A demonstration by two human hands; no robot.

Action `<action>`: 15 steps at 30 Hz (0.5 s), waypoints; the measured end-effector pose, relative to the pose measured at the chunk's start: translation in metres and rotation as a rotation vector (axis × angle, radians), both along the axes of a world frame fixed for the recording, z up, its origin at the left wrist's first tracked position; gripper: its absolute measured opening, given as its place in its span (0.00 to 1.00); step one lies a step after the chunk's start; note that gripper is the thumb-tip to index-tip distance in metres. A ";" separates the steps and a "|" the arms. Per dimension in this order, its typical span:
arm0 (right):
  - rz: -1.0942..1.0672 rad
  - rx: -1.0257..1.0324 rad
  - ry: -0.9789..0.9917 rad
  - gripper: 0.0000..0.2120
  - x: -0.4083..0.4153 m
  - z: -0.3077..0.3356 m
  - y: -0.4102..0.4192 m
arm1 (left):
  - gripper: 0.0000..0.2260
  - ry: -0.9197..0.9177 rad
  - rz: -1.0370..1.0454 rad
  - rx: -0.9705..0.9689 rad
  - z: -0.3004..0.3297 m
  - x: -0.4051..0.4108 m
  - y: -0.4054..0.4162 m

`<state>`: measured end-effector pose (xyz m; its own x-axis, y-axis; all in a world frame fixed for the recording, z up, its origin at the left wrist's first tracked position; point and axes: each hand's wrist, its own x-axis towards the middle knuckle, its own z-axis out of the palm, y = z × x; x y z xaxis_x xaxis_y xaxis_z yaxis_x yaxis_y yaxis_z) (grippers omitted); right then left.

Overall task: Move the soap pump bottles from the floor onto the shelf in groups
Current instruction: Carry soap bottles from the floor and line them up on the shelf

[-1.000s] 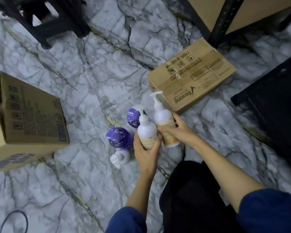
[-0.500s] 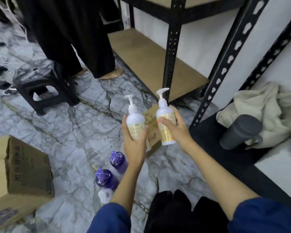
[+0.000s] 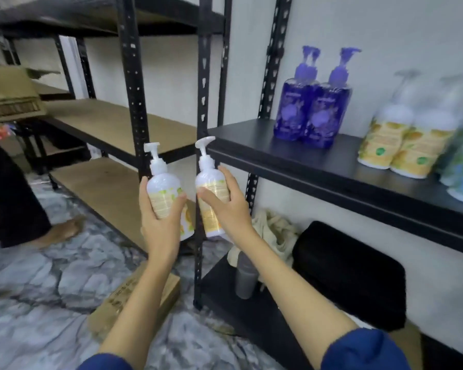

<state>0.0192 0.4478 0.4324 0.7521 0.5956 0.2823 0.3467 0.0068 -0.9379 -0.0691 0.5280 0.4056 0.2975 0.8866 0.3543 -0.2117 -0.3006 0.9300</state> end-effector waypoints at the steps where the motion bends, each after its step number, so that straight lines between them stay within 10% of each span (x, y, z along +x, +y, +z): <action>1: -0.033 0.022 -0.027 0.31 0.003 0.013 -0.013 | 0.31 -0.017 -0.012 0.010 0.012 0.008 -0.009; 15: -0.595 0.083 -0.261 0.30 0.048 0.109 -0.194 | 0.32 -0.207 -0.407 0.085 0.119 0.112 -0.157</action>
<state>0.0673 0.2535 0.5413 0.8468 0.0672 0.5277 0.5301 -0.1878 -0.8268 0.0429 0.3709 0.5246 0.5307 0.6772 0.5097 -0.5073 -0.2280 0.8311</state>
